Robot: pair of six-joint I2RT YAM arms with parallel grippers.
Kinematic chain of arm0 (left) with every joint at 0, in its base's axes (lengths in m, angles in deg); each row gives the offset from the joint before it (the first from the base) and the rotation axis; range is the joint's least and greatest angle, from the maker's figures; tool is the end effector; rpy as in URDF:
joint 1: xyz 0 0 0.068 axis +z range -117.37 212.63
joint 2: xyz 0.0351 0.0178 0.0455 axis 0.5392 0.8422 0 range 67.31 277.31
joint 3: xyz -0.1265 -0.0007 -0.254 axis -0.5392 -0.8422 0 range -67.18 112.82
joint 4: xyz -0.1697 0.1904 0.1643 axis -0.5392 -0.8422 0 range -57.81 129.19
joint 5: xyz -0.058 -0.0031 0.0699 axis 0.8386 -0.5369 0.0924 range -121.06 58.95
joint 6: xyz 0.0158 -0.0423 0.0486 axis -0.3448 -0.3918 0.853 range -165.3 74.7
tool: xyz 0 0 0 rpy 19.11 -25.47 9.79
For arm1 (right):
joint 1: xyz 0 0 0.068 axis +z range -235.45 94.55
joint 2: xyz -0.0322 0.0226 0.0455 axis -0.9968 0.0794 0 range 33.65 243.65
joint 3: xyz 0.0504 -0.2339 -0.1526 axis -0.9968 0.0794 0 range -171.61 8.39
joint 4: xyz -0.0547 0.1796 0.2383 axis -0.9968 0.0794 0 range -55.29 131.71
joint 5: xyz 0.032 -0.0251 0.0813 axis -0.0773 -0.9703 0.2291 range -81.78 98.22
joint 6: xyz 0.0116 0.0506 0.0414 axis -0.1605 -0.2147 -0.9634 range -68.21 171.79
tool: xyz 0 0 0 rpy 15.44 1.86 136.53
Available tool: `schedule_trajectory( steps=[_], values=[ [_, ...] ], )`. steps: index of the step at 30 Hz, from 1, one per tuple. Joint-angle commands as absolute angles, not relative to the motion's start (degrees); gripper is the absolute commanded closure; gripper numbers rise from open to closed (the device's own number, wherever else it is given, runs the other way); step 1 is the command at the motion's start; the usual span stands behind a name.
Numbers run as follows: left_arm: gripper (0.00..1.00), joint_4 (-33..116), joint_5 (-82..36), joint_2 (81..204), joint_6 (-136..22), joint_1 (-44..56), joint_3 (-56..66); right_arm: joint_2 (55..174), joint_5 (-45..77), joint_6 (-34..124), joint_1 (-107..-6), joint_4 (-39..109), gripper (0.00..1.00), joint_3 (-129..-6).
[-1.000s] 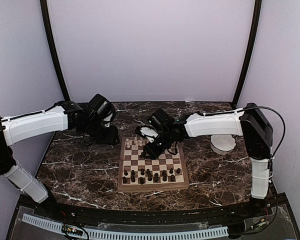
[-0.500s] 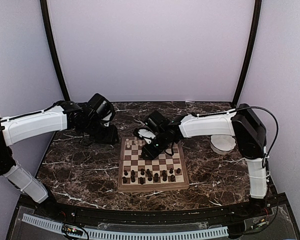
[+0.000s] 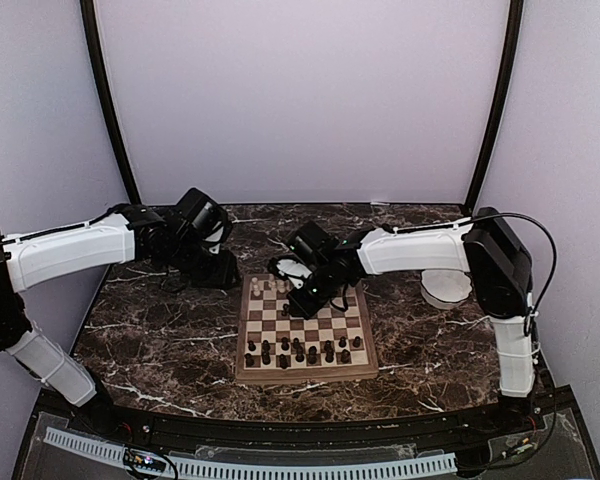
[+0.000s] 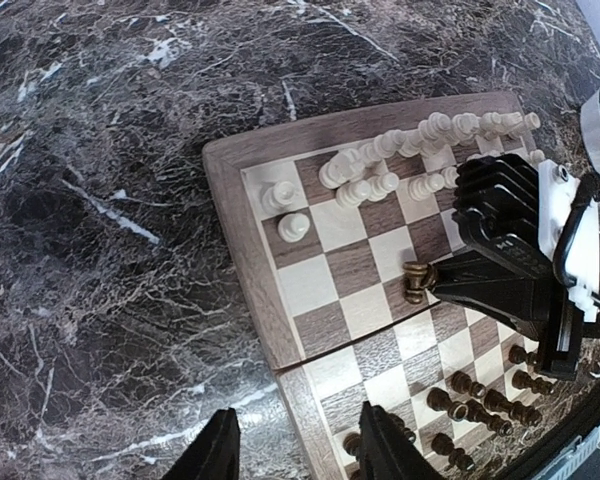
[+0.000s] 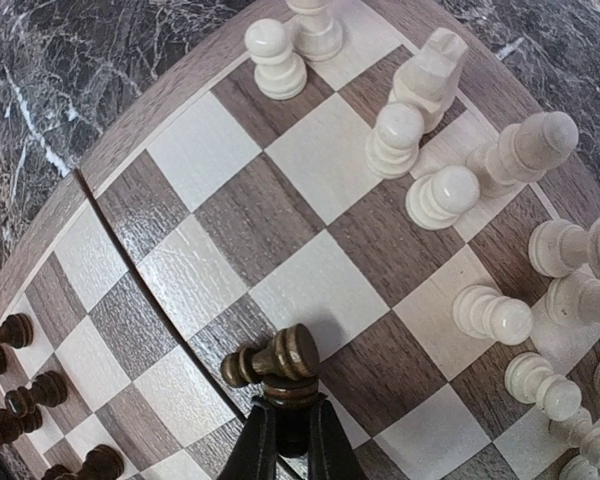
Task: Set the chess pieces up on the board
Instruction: Pick up the chess pile from the chessboard.
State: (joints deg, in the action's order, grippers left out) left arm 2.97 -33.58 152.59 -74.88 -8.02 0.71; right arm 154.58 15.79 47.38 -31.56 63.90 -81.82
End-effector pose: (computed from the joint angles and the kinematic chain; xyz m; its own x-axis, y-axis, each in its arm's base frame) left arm 0.2796 -0.2368 0.2569 -0.8427 0.0735 -0.5334 0.2472 0.9329 -0.2620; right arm 0.2915 0.4113 0.1443 -0.5730 -0.6561 -0.4911 -0.7981 0.5830 0.1522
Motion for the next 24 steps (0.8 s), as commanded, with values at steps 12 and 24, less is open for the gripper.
schedule_trajectory(
  steps=[12,24],
  values=[
    [0.52,16.04,-16.55,155.02,-73.63,-7.50,-1.30,140.34,17.15,48.18,-31.04,65.04,0.94,-77.93],
    [0.52,26.58,-4.37,156.58,-72.92,-7.27,-3.73,134.72,22.17,47.08,-30.96,63.52,0.94,-72.59]
  ],
)
